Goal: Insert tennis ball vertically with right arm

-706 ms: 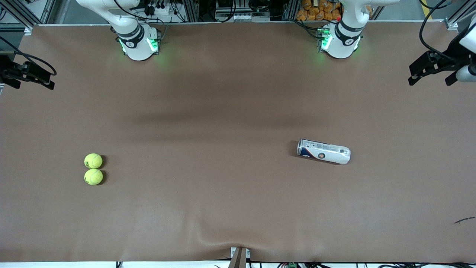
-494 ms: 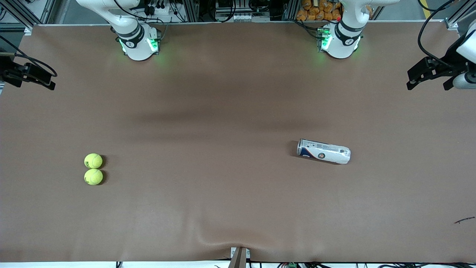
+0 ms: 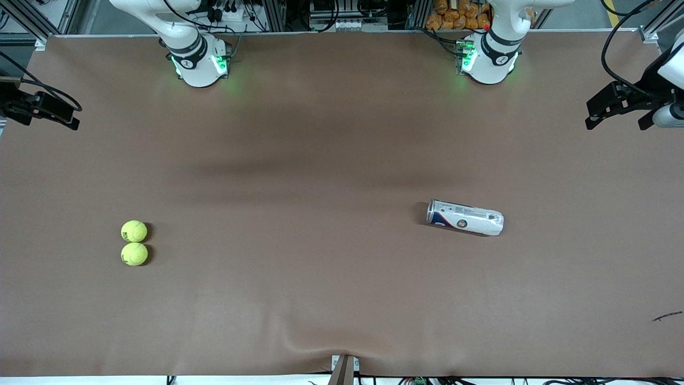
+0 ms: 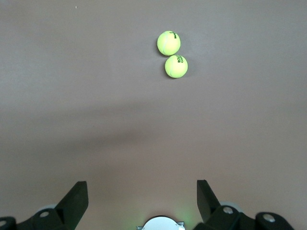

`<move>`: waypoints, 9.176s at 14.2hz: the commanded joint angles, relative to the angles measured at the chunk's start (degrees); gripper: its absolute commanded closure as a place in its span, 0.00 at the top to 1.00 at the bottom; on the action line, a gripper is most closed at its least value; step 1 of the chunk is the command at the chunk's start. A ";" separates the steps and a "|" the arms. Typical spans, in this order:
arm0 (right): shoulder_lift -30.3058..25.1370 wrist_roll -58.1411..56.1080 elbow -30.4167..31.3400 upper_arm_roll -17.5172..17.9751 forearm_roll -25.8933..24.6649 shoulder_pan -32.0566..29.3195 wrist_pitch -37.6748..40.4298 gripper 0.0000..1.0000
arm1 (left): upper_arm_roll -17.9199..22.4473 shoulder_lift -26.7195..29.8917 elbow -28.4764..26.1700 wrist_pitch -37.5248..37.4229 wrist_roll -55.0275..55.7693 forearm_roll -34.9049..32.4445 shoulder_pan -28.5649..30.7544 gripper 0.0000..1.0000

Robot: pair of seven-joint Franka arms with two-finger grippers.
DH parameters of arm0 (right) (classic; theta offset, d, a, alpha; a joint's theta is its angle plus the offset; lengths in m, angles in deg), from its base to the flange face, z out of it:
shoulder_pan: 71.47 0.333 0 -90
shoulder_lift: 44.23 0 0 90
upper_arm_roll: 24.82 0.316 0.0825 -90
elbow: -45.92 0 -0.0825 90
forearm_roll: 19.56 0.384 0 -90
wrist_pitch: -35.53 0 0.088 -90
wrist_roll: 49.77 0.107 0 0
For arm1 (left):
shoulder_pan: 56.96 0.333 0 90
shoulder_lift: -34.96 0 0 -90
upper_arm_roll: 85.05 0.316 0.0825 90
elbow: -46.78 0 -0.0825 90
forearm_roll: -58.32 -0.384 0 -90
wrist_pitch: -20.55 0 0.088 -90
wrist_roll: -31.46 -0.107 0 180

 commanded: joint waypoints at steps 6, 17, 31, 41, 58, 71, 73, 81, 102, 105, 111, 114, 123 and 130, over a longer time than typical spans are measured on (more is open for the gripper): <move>-0.29 0.35 1.51 0.39 -0.50 -1.05 -0.68 1.00 | -0.22 -0.38 0.65 -1.82 -1.42 -0.04 0.24 1.00; -0.47 0.17 2.13 0.30 -0.50 -1.40 -1.39 1.00 | -1.19 -2.74 -0.40 -1.73 -2.57 0.31 -1.25 1.00; 7.33 -11.75 8.54 0.21 -1.02 -5.08 -17.62 1.00 | -10.68 -22.86 -1.28 6.96 -23.89 -9.71 -4.50 1.00; 29.40 -28.39 5.82 0.13 -3.49 -7.64 -38.73 1.00 | -11.04 -29.99 -5.40 15.22 -46.24 -32.10 -11.27 1.00; 40.75 -27.78 7.66 0.21 3.45 -10.54 -42.43 1.00 | -11.12 -32.37 -20.79 36.06 -49.41 -41.35 -10.30 1.00; 37.42 -30.68 6.96 0.30 3.46 -12.47 -38.22 0.11 | -11.12 -36.23 -20.97 40.45 -48.54 -46.62 -8.90 1.00; 36.62 -33.29 6.96 0.56 3.72 -13.79 -37.34 0.11 | -11.04 -36.85 -20.79 40.45 -48.45 -46.62 -8.99 1.00; 31.97 -35.95 6.61 0.65 11.45 -13.97 -30.58 0.11 | -11.04 -38.26 -20.26 40.45 -48.45 -49.17 -8.99 0.58; 23.17 -6.53 1.96 0.74 15.50 -3.78 -18.27 0.11 | -24.22 -42.64 1.09 62.64 -3.13 -32.65 -20.14 0.59; 23.17 1.55 -1.90 0.74 15.50 -0.45 -16.25 0.11 | -24.04 -48.08 1.09 78.36 1.47 -32.74 -20.41 0.60; 22.12 21.05 -4.02 1.27 19.53 7.64 -14.31 0.12 | -20.09 -59.25 1.18 107.75 0.86 -32.74 -21.73 0.60; 22.12 30.30 -5.17 1.27 21.82 12.56 -14.92 0.13 | -20.00 -61.63 1.18 111.72 0.77 -32.74 -21.73 0.62; 23.26 55.34 -4.38 1.09 23.41 23.03 -26.78 0.13 | -17.98 -64.71 1.27 116.13 -0.19 -33.17 -22.08 0.66; 28.18 66.42 -4.73 1.00 28.86 28.11 -30.73 0.13 | -17.19 -65.41 1.27 116.13 -0.72 -32.91 -22.00 0.99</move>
